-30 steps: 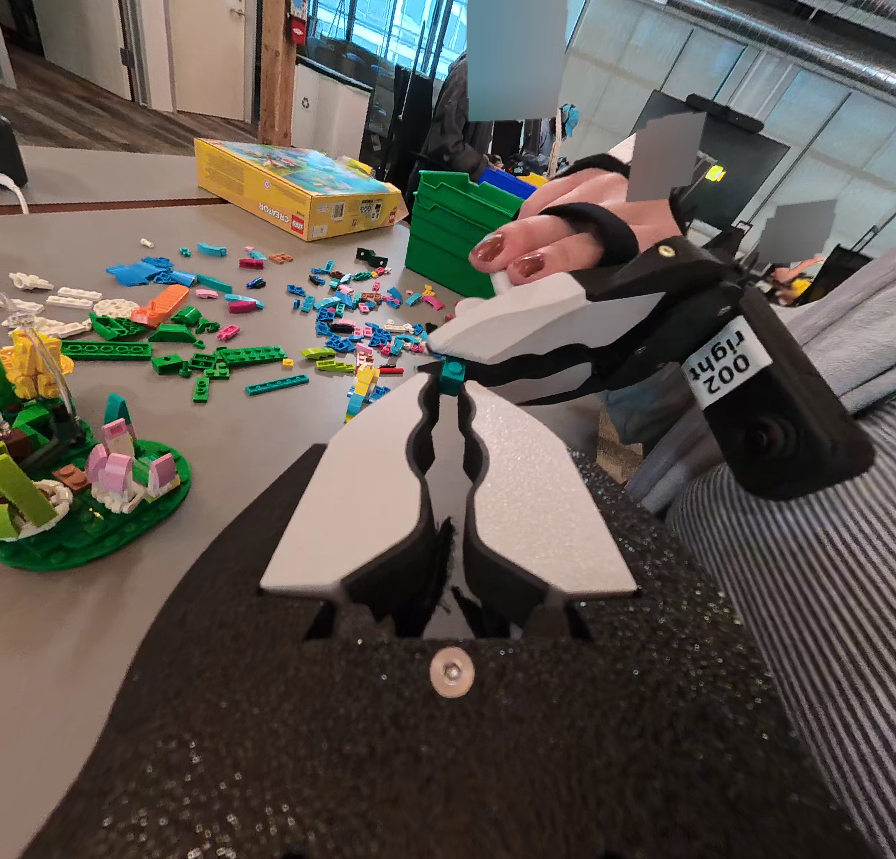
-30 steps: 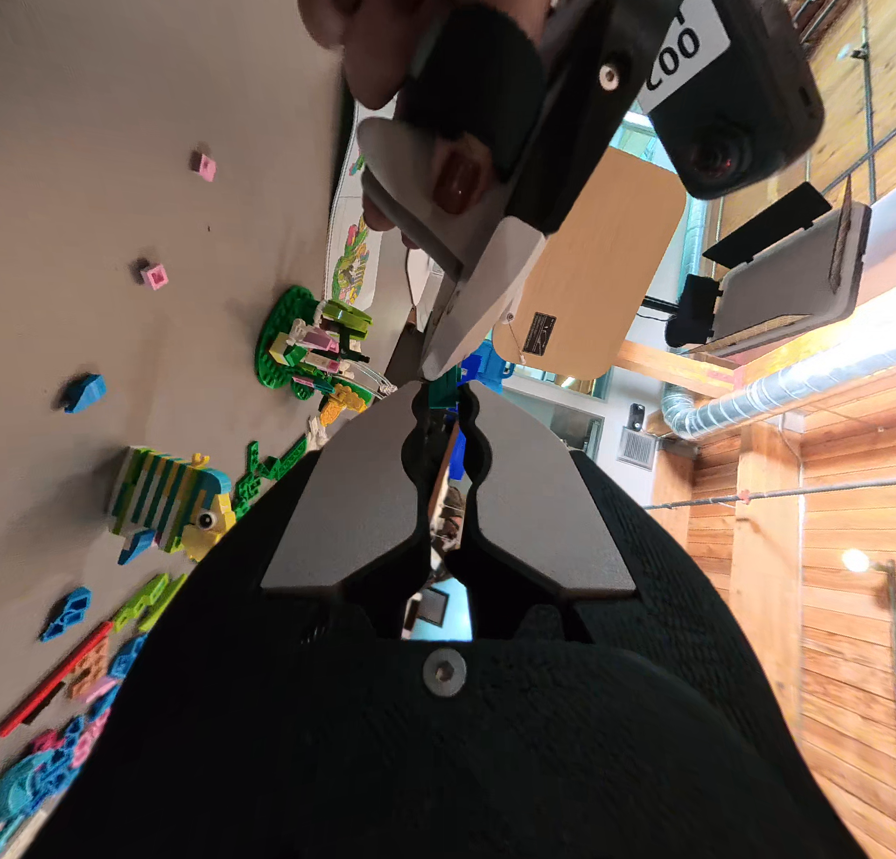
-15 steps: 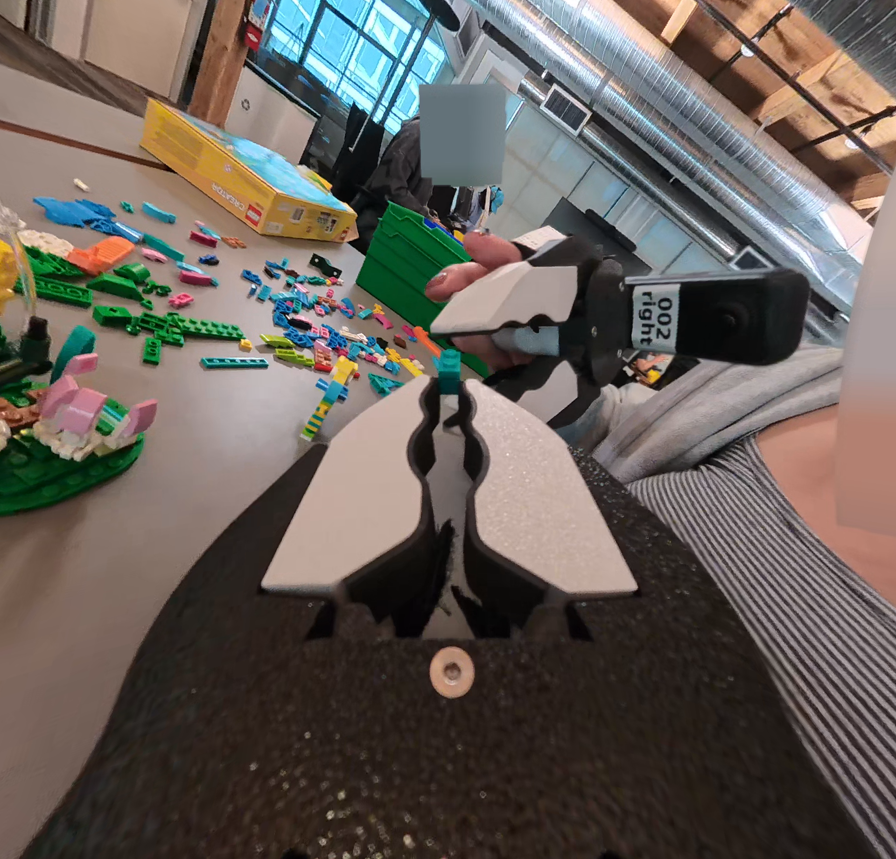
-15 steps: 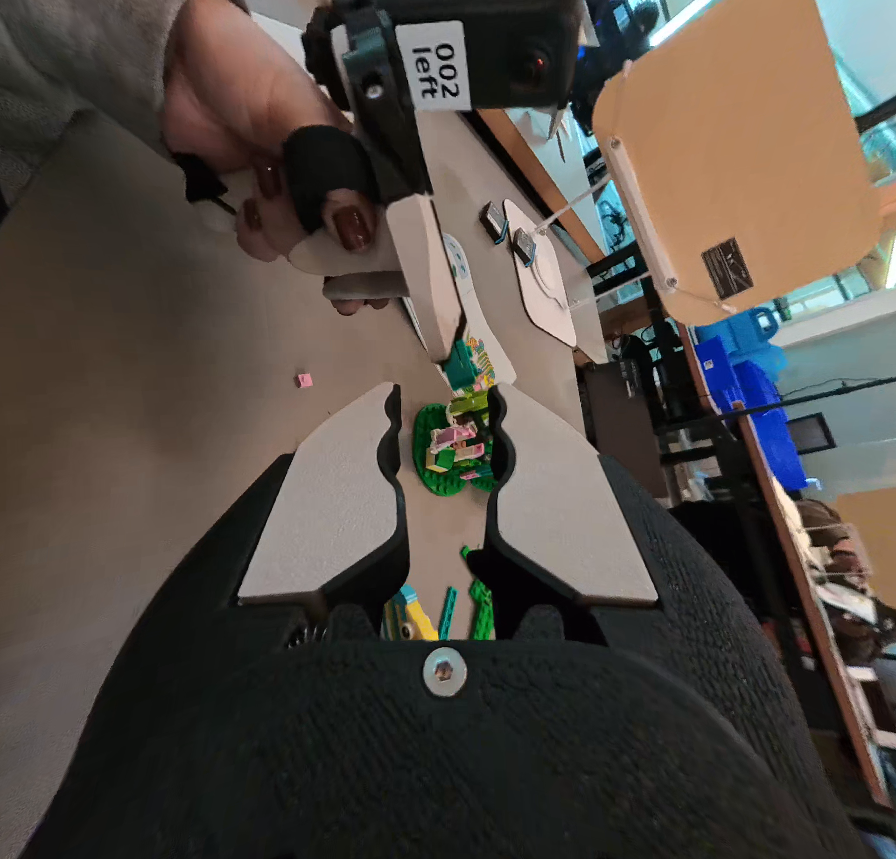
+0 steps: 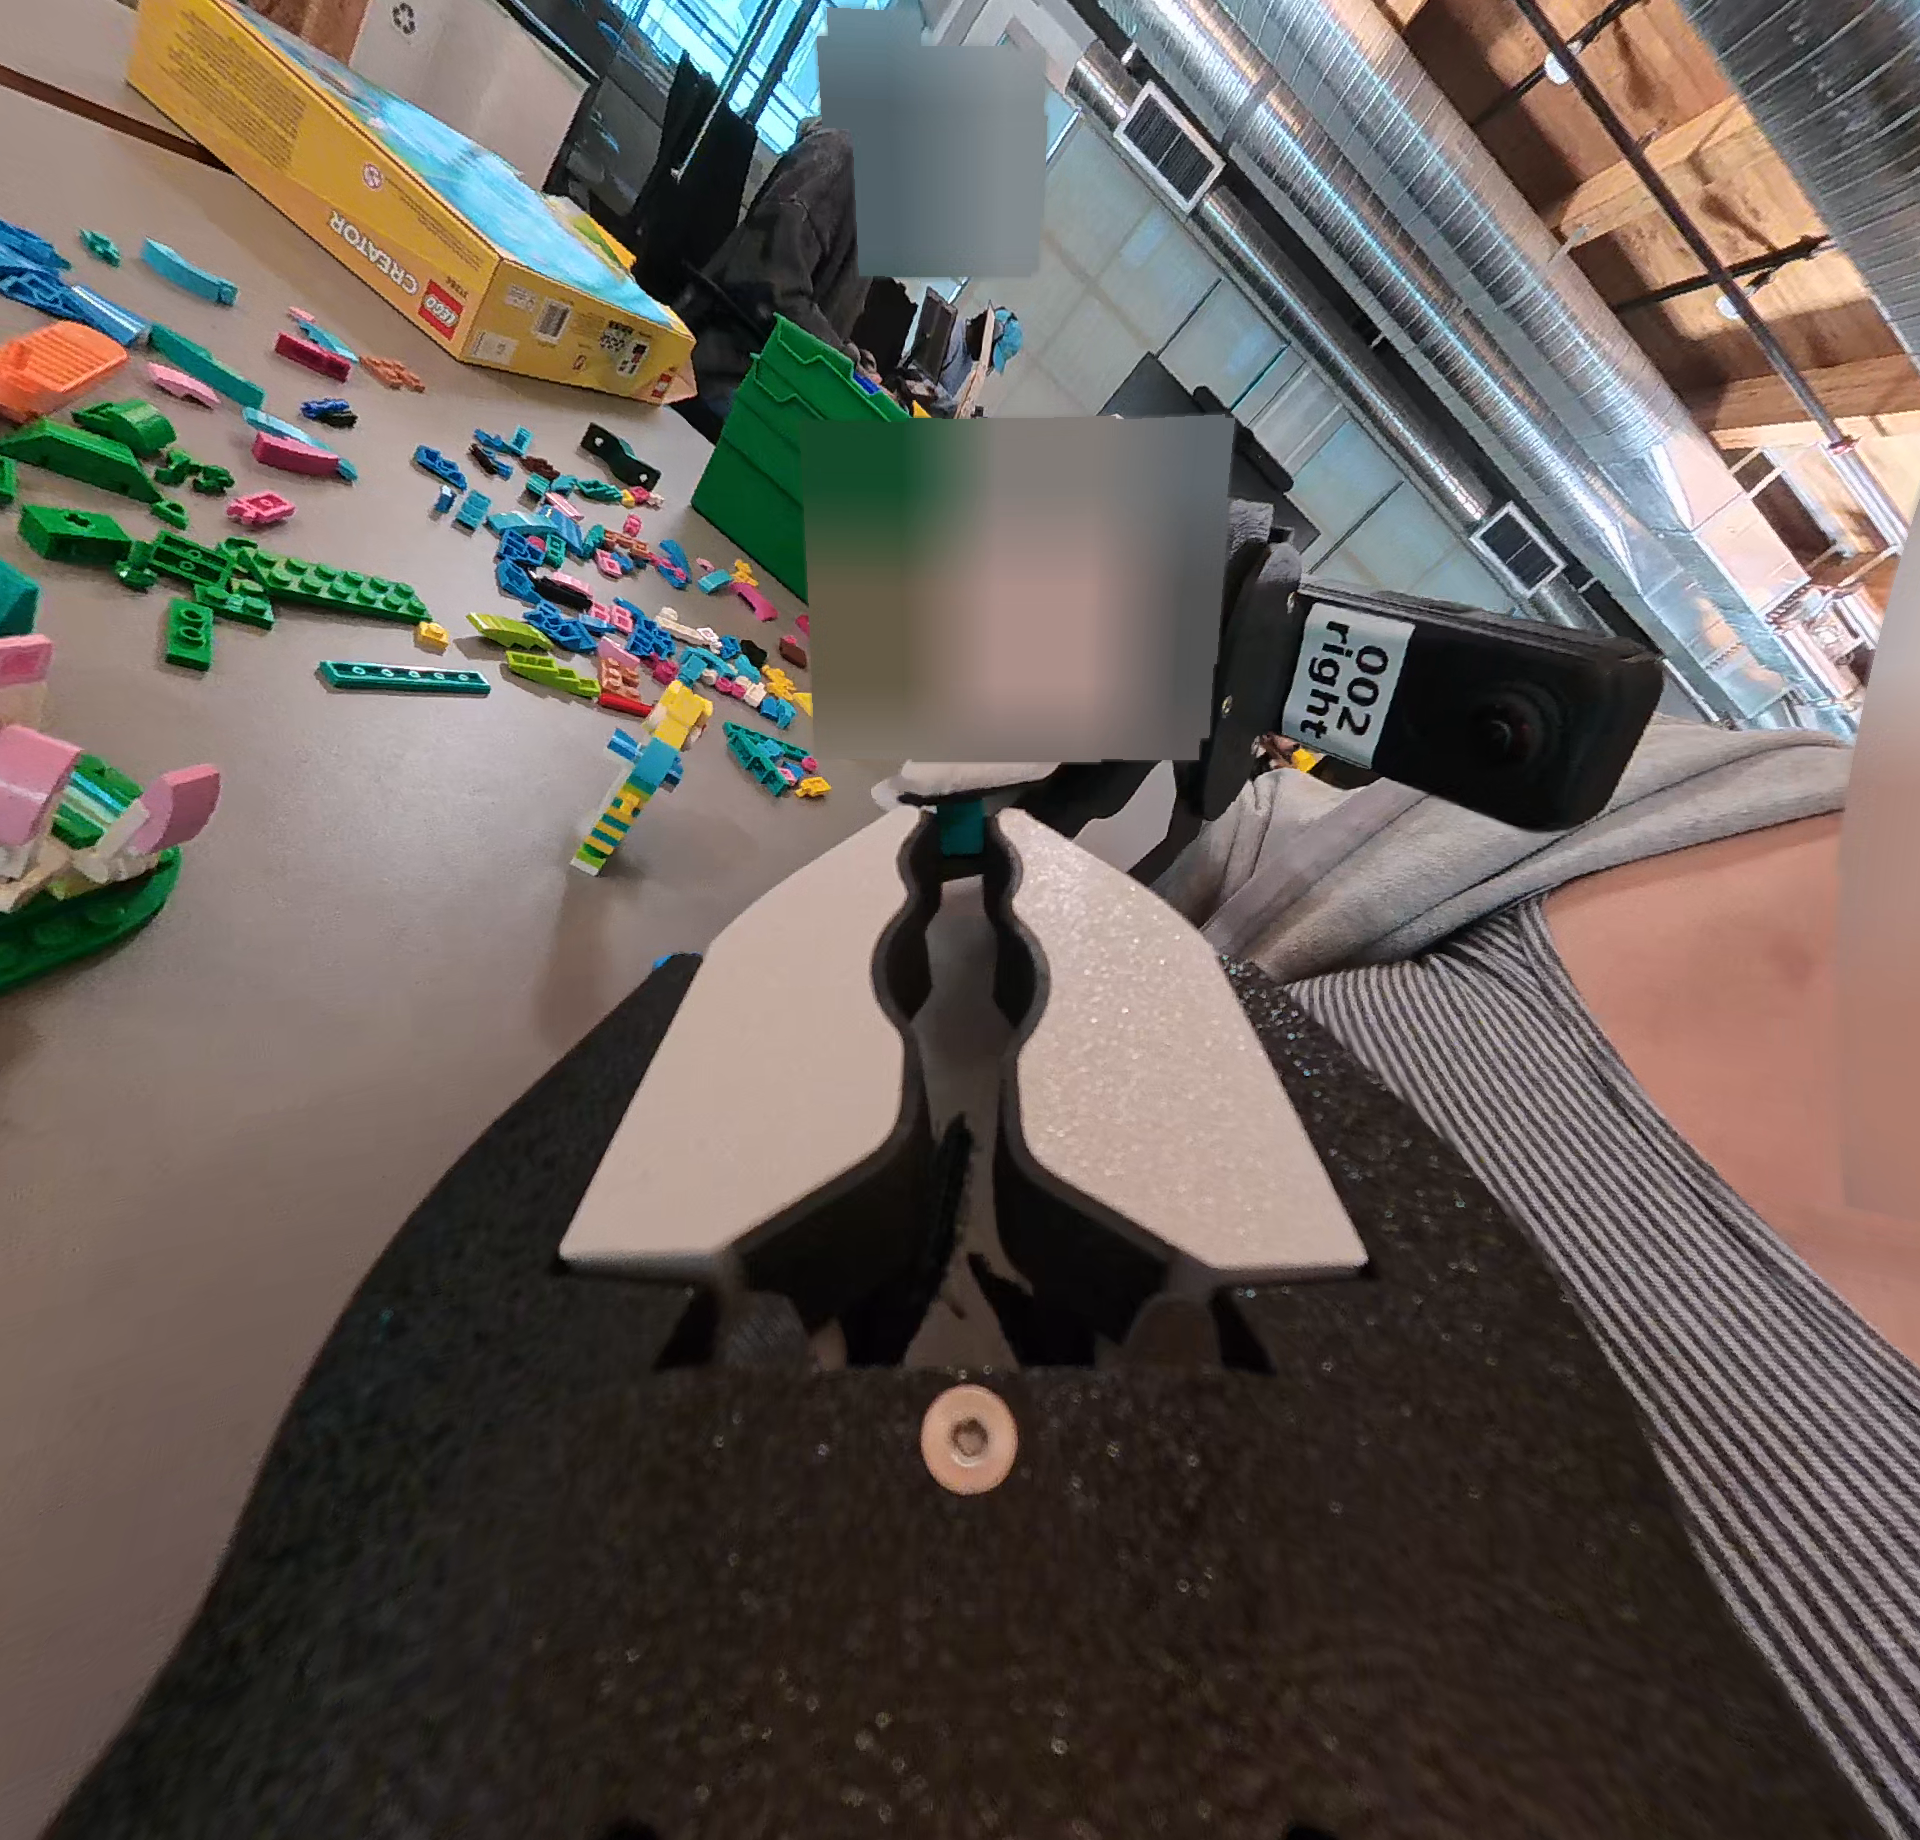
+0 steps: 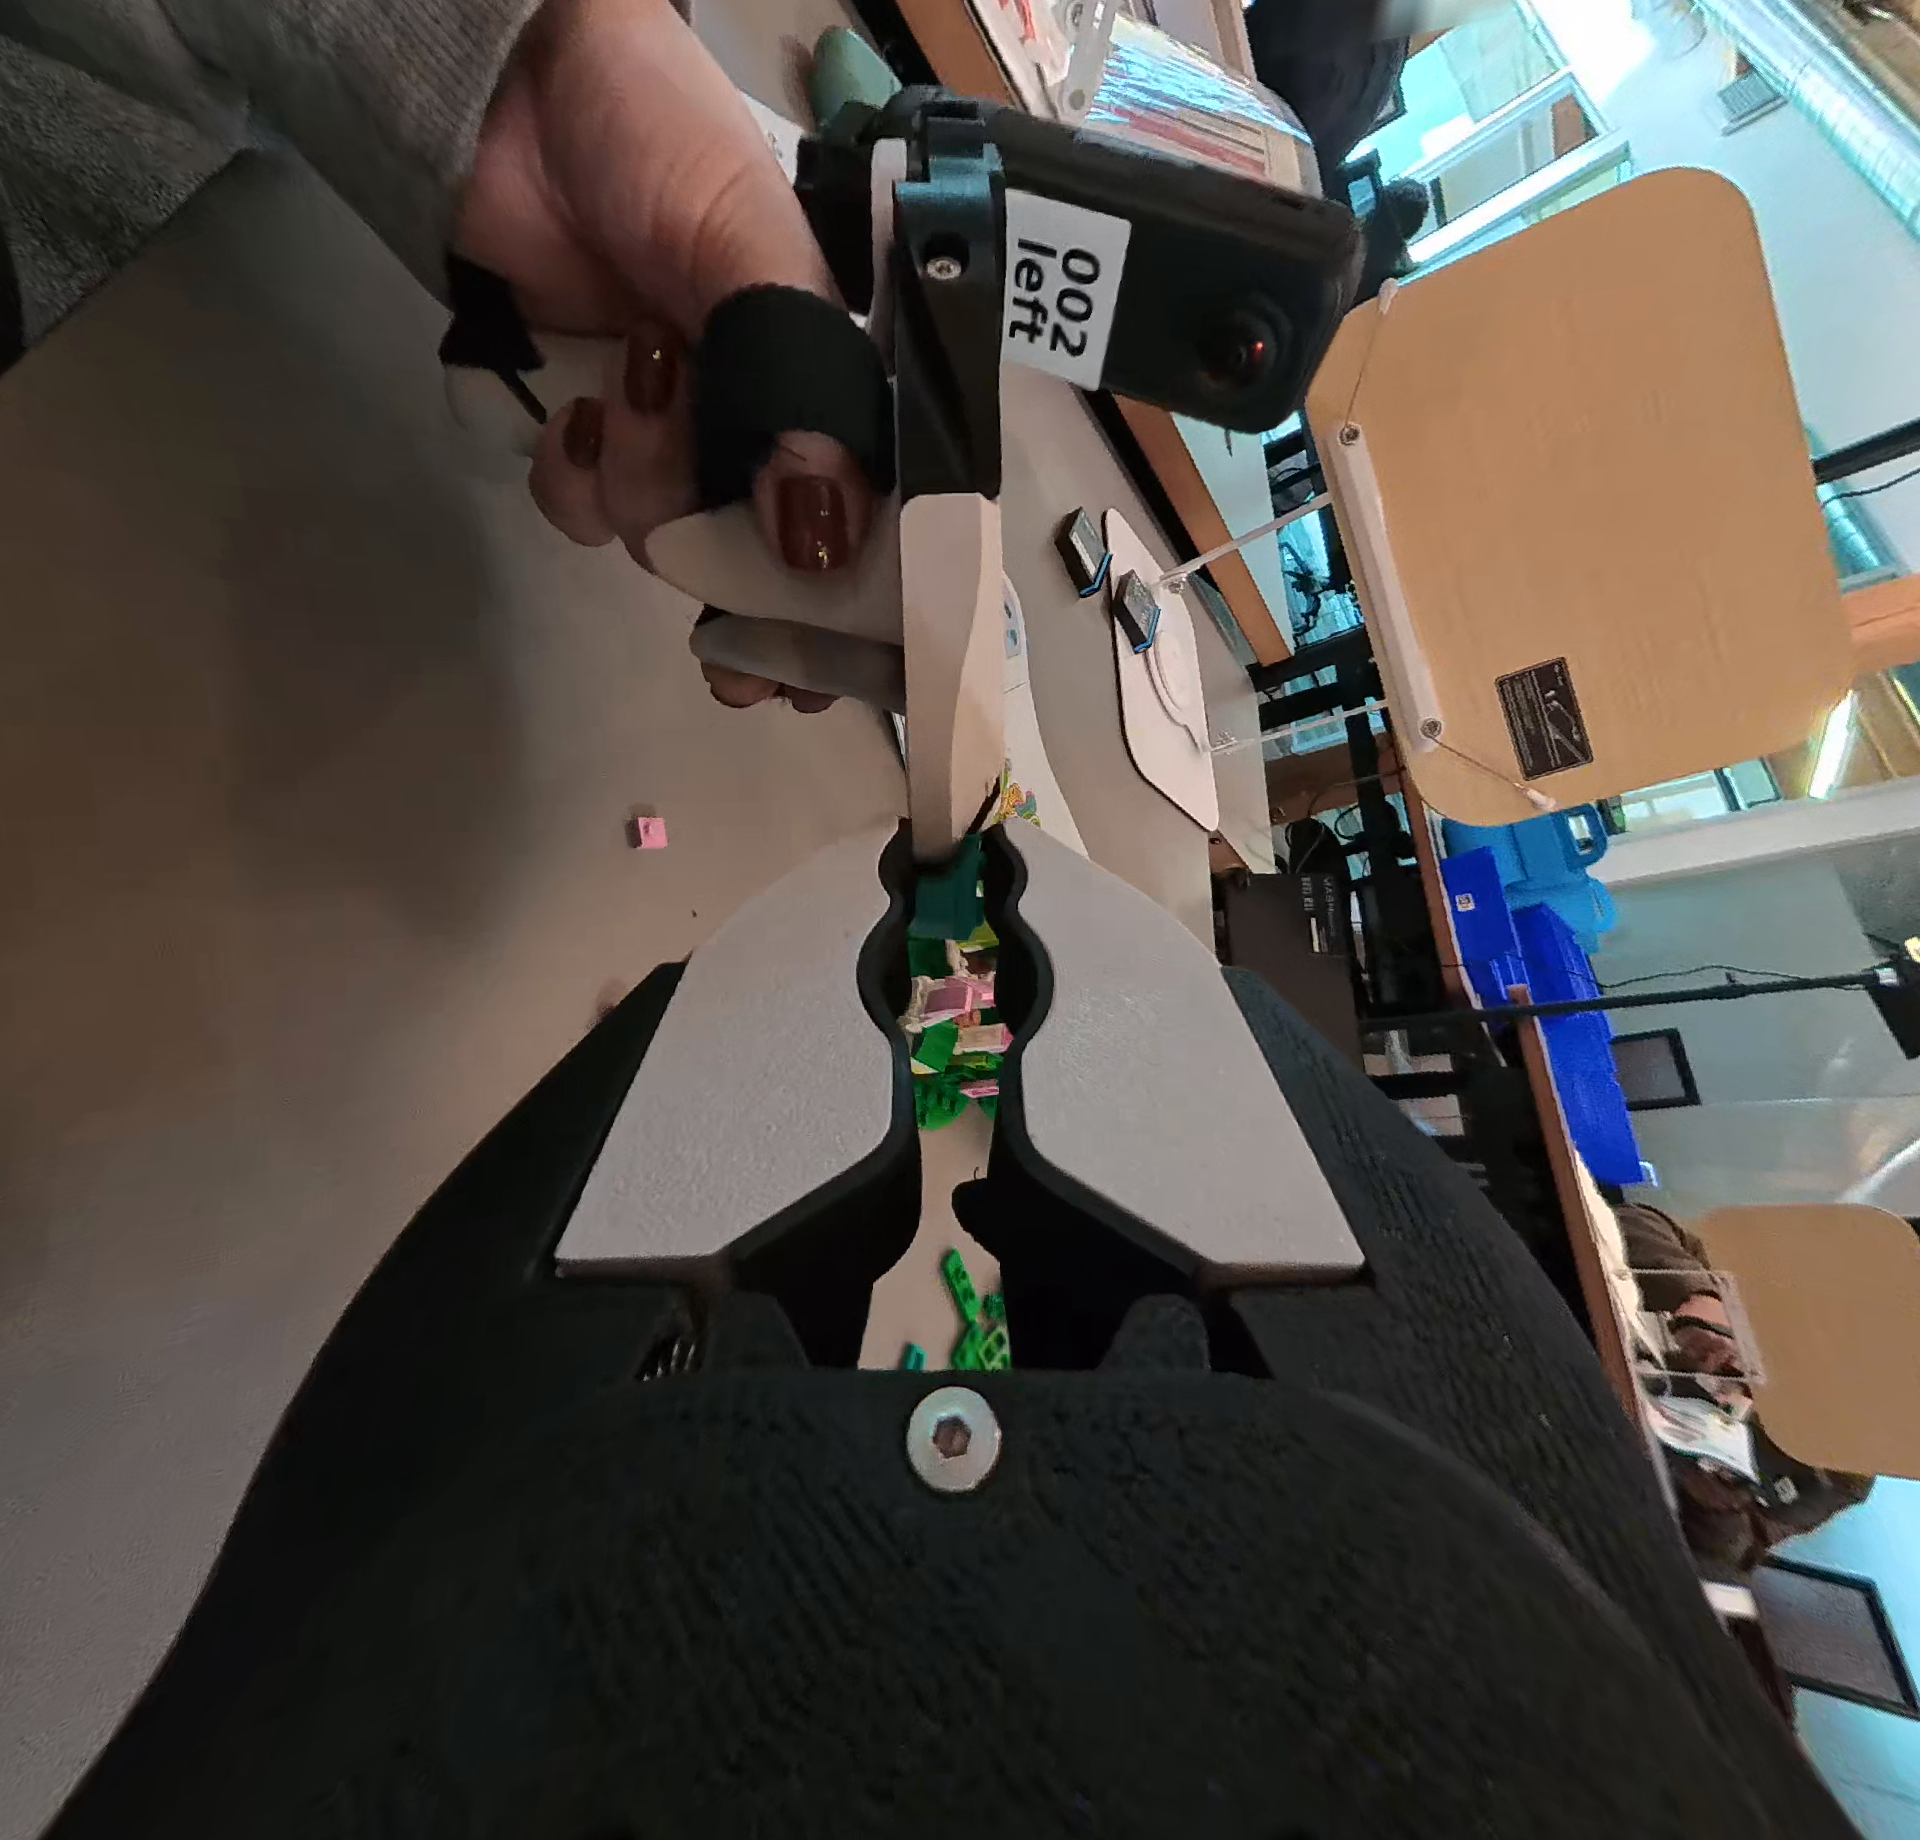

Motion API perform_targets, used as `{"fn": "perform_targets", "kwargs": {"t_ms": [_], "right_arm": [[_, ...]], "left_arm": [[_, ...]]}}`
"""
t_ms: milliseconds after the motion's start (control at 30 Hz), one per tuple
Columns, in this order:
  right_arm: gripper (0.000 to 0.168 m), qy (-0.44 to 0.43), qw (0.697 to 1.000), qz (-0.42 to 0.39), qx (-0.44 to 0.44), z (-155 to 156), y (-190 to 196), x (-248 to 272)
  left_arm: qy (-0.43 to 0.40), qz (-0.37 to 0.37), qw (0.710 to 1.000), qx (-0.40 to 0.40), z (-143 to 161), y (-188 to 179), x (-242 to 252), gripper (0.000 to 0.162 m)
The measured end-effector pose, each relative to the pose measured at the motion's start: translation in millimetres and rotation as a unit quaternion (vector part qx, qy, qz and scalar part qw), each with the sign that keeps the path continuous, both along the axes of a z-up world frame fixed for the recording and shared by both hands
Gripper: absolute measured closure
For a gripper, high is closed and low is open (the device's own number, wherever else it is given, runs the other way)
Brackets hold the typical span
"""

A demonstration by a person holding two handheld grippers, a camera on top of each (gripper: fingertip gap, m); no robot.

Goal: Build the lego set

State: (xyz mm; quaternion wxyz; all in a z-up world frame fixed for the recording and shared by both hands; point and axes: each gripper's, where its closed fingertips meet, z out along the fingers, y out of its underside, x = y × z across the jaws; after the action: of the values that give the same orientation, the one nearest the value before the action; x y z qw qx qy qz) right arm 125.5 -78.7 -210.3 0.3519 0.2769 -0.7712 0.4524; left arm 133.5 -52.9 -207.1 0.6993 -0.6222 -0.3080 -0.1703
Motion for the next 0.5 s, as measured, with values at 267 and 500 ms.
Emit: {"fn": "perform_targets", "kwargs": {"t_ms": [267,500], "right_arm": [[0.133,-0.067,0.991,-0.056,-0.100,24,9,-12],[0.137,-0.070,0.935,-0.146,-0.314,67,47,-43]], "left_arm": [[0.033,0.037,0.999,0.010,6,-20,-7,0.155],[0.168,0.178,0.965,-0.092,-7,-71,-15,0.155]]}}
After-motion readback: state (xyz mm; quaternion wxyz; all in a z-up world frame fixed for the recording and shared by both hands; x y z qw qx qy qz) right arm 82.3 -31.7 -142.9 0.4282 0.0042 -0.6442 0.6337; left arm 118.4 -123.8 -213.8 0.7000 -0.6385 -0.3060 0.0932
